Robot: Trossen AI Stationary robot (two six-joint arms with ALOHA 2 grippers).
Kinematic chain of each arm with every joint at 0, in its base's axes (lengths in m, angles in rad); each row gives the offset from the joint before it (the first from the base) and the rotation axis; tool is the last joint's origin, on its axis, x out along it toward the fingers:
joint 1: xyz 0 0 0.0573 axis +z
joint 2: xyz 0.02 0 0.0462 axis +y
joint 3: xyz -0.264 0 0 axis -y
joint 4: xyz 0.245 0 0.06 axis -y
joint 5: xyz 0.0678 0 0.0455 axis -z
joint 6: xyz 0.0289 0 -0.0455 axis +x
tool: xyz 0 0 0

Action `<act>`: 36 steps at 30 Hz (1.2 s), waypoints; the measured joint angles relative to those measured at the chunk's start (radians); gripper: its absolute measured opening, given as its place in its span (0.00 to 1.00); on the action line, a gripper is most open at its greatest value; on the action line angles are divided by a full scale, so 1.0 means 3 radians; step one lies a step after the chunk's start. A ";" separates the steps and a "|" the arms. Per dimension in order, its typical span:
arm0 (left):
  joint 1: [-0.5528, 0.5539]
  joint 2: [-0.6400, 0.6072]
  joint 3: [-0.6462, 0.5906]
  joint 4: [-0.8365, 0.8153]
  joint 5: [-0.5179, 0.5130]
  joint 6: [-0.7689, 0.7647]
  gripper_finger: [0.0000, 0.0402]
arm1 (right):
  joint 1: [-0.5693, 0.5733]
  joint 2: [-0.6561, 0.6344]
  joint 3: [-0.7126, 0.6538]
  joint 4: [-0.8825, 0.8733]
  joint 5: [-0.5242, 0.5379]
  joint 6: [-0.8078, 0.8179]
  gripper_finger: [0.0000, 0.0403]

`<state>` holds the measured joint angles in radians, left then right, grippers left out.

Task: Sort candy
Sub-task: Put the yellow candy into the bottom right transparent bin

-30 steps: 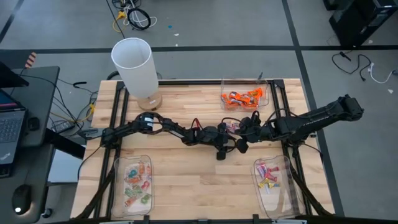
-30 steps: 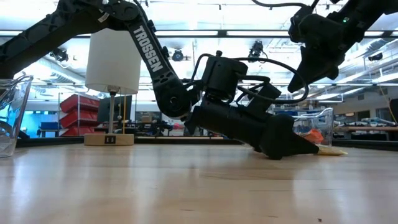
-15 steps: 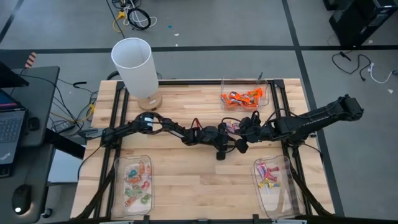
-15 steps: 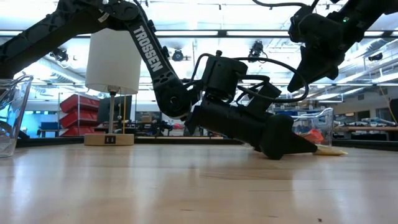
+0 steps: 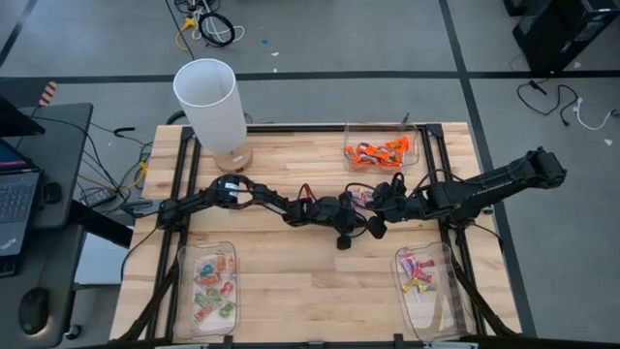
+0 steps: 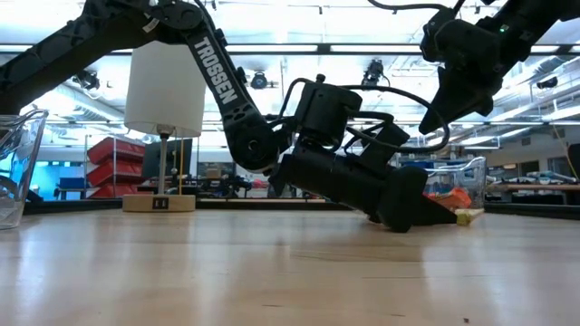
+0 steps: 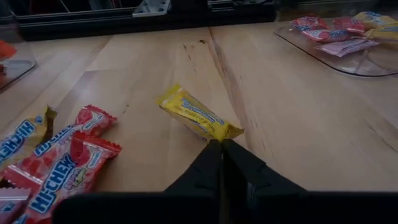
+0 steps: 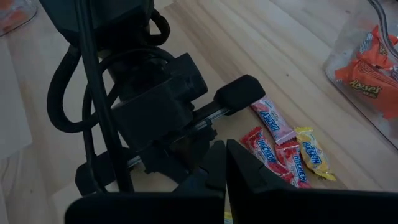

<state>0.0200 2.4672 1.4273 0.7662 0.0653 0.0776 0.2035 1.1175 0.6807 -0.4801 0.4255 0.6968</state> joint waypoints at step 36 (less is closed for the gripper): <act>-0.0092 -0.0413 -0.0389 0.0323 -0.0095 0.0176 0.00 | 0.0001 -0.0579 0.0000 -0.0143 0.0013 -0.0022 0.00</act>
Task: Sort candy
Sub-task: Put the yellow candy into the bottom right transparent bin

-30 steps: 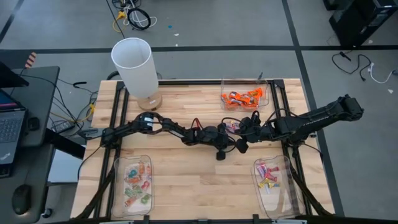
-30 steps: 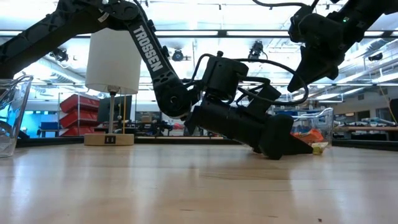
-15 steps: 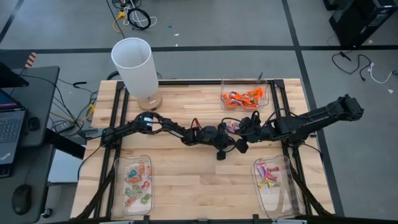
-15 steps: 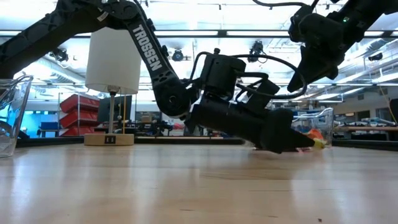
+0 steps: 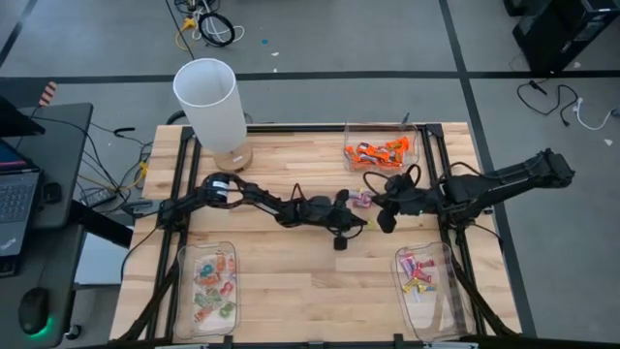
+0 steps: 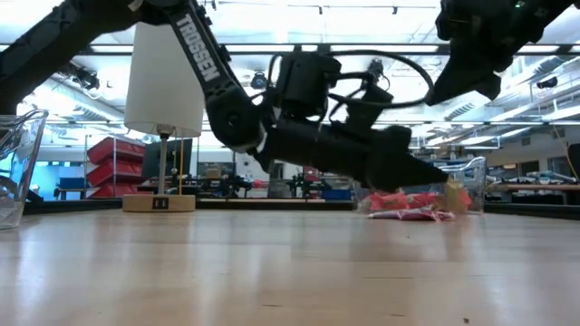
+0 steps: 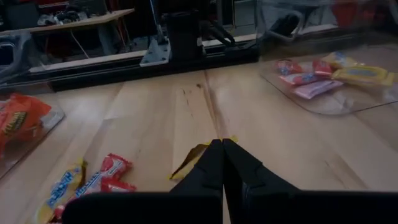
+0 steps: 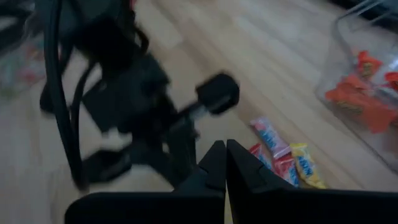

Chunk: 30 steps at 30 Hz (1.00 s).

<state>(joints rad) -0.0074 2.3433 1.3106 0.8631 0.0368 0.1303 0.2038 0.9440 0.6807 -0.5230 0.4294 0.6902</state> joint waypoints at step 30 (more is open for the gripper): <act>-0.0027 -0.0379 -0.0463 0.0404 -0.0244 -0.0142 0.00 | 0.0277 0.0944 0.0000 -0.0048 -0.0121 -0.0392 0.47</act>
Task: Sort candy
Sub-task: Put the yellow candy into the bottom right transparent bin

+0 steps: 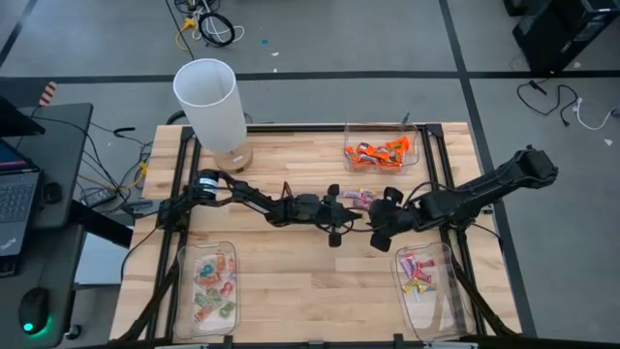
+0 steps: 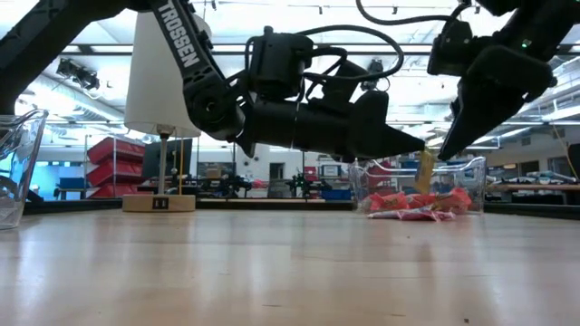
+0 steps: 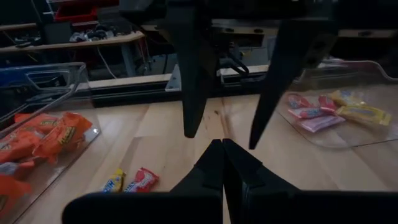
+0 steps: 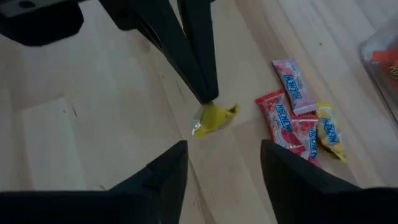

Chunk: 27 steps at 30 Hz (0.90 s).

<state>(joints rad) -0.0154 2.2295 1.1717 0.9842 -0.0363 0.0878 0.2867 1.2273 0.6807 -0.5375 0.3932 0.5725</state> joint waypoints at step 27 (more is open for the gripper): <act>-0.0016 0.0000 0.0006 0.0065 -0.0075 -0.0046 0.00 | -0.0272 0.0297 0.0000 0.0399 -0.0049 0.0002 0.40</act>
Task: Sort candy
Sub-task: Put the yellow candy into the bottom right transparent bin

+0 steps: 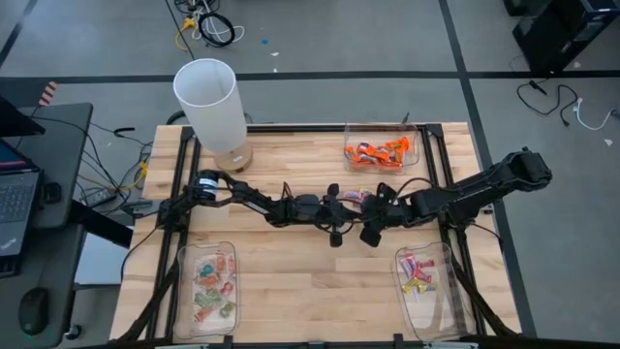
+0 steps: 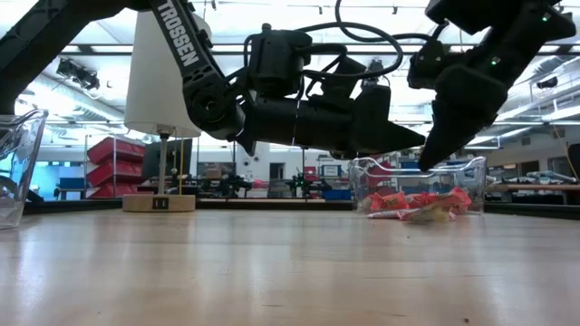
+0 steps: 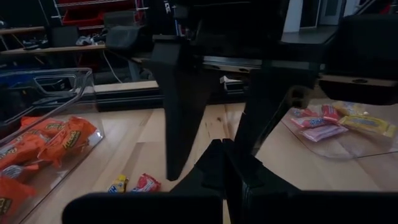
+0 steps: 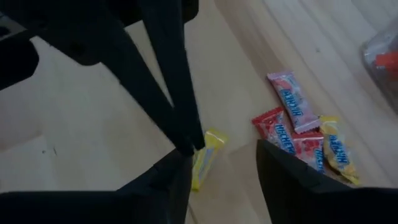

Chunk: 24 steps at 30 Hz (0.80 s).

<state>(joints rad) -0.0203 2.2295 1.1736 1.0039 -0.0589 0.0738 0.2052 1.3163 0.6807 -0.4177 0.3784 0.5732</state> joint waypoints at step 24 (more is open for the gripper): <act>0.0001 0.0003 0.0003 -0.1266 -0.0042 0.0410 0.01 | -0.0134 0.0455 0.0001 0.0147 -0.0626 0.0298 0.33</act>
<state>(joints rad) -0.0200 2.2303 1.1744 0.6239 -0.0715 0.1967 0.1649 1.4528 0.6811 -0.3736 0.1906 0.6624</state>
